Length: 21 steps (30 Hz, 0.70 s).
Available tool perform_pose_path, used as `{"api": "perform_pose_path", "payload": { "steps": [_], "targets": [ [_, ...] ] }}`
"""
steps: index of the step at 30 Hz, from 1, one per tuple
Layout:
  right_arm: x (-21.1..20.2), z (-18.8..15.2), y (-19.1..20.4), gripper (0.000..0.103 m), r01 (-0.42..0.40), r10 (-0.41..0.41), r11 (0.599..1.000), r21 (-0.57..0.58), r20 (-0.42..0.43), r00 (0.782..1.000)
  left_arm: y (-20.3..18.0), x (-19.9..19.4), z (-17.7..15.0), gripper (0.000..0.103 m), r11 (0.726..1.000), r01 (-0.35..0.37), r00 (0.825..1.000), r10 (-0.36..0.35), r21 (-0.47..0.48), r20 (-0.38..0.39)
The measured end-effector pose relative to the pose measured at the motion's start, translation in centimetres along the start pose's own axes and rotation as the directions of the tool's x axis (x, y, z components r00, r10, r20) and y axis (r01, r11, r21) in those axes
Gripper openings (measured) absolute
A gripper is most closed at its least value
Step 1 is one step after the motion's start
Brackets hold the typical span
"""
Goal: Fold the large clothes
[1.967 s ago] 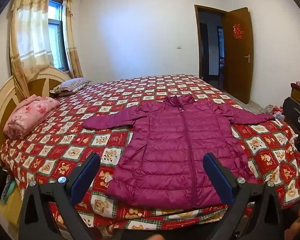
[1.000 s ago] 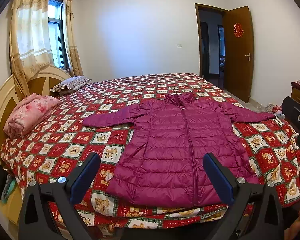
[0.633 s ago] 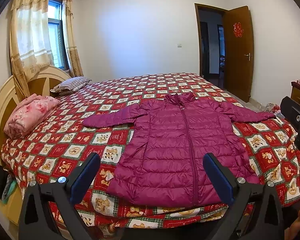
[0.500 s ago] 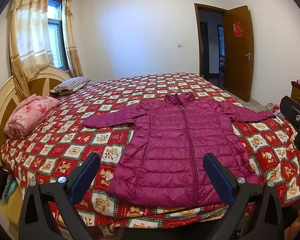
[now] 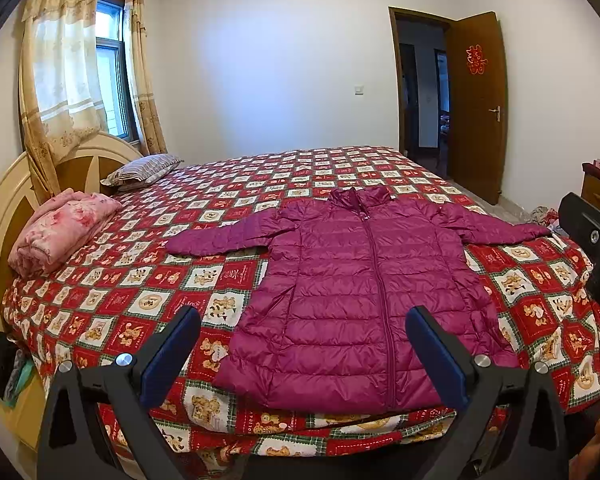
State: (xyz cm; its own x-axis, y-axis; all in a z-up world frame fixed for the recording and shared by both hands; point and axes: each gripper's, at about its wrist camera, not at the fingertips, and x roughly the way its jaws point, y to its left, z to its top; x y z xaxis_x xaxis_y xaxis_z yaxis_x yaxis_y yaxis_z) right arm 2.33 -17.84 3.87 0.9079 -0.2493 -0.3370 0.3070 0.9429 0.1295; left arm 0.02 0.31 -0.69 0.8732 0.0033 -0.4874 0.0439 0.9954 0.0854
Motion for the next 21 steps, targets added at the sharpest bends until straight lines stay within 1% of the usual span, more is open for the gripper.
{"api": "perform_pose_path", "payload": {
  "steps": [21],
  "targets": [
    [0.01,0.07,0.05,0.103,-0.002,0.002,1.000,-0.001,-0.002,1.000,-0.06,0.01,0.03,0.102,1.000,0.000,1.000,0.000,-0.001,0.001]
  ]
}}
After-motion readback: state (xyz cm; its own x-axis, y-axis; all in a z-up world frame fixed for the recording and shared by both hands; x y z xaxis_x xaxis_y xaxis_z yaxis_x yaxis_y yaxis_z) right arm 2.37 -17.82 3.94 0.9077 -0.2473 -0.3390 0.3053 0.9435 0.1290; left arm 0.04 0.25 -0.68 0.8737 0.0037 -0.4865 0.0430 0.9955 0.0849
